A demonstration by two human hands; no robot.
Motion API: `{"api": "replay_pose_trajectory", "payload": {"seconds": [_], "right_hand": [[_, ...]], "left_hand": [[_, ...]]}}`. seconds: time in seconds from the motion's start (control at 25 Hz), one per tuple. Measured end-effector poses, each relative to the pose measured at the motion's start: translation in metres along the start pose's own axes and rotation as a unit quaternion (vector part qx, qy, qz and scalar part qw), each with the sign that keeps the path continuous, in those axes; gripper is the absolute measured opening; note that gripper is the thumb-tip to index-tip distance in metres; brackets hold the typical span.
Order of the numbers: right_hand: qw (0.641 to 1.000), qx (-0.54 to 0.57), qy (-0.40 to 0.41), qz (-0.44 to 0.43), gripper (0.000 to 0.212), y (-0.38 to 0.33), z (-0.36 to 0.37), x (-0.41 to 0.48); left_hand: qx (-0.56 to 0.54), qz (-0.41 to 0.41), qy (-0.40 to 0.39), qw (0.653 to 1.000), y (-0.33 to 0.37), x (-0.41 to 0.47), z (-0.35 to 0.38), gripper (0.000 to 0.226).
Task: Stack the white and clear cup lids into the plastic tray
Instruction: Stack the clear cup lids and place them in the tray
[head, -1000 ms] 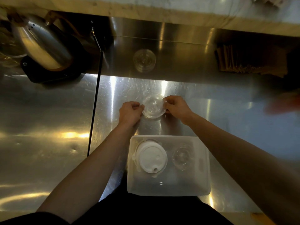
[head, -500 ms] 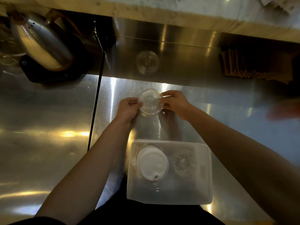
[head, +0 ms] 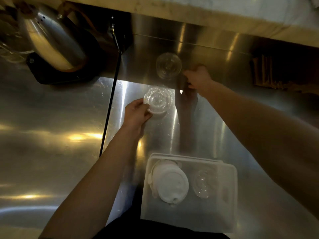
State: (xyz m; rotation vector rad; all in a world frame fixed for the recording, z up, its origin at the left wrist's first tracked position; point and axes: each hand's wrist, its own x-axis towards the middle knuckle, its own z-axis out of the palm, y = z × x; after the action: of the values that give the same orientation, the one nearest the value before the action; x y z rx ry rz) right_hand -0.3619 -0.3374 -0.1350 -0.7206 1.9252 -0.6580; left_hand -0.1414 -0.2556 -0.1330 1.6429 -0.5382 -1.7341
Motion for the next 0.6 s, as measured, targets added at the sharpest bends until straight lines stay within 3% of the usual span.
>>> {"api": "replay_pose_trajectory", "payload": {"seconds": [0.08,0.24,0.32,0.6], "right_hand": [[0.999,-0.049,-0.002,-0.004,0.010,-0.008,0.007,0.013],[0.968,-0.235,0.005,-0.093,0.063,-0.032,0.018,0.032],[0.947,-0.300,-0.014,-0.117,0.079,-0.042,0.021,0.036],[0.870,-0.432,-0.135,-0.194,0.099,-0.040,0.023,0.035]], "left_hand": [[-0.006,-0.001,0.004,1.000,0.000,0.003,-0.003,0.025],[-0.002,-0.002,0.004,1.000,0.003,0.007,-0.012,0.031],[0.004,-0.002,0.003,1.000,0.006,0.006,-0.018,0.032],[-0.033,-0.007,0.007,0.999,0.014,-0.003,-0.032,0.029]]}}
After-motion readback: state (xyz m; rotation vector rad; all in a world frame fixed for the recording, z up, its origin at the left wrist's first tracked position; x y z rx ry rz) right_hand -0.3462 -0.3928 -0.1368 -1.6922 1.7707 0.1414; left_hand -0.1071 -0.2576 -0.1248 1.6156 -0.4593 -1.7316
